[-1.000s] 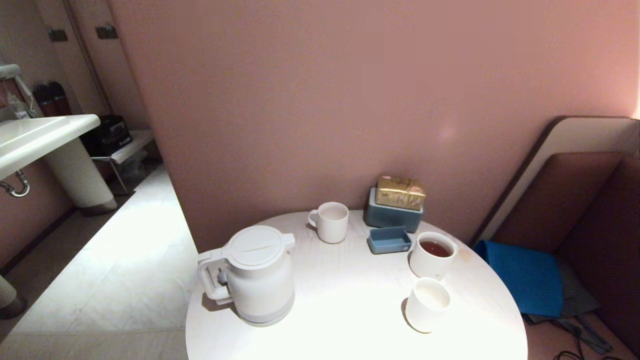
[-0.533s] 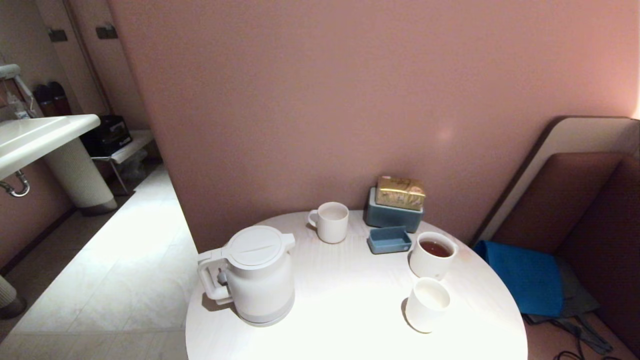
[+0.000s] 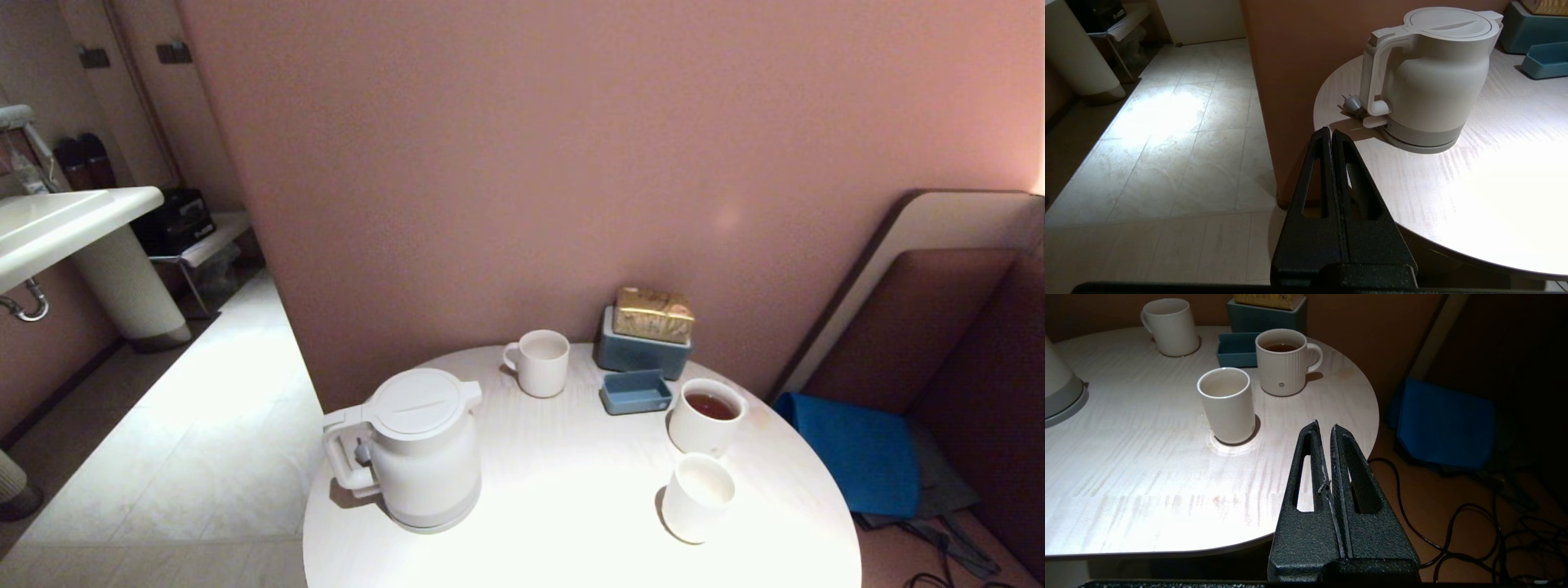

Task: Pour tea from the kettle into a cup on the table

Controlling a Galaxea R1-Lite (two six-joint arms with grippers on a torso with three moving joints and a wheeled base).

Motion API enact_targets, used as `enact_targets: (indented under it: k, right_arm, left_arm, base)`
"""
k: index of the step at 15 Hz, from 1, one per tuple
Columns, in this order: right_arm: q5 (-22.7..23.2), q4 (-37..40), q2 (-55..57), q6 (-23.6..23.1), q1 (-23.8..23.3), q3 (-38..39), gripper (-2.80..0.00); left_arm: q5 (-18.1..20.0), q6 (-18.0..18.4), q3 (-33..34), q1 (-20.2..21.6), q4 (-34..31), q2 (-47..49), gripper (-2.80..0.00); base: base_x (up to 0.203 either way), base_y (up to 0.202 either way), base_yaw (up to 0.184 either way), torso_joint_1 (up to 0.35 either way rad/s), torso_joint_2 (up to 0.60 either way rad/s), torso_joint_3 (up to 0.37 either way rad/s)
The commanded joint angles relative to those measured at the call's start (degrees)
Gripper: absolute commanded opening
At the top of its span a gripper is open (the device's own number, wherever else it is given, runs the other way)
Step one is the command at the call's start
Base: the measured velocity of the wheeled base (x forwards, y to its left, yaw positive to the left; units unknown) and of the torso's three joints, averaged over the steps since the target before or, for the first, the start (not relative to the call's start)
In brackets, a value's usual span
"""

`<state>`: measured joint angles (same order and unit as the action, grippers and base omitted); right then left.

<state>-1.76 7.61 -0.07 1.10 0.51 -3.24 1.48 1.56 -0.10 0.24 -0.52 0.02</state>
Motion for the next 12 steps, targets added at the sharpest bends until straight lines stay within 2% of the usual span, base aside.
enact_targets:
  k: [1,12]
  right_arm:
    - [0.0,0.04,0.07,-0.03,0.02,-0.01,-2.8]
    - [0.0,0.04,0.07,0.17,0.02,-0.01,-2.8]
  left_arm:
    - [0.02,0.02,0.01,0.02,0.0,-0.02,-2.8]
    - [0.02,0.02,-0.04,0.02,0.0,0.02,-2.8]
  base:
    - [0.0,0.0,0.0,0.0,0.0,0.0]
    - [0.0,0.0,0.0,0.0,0.0,0.0]
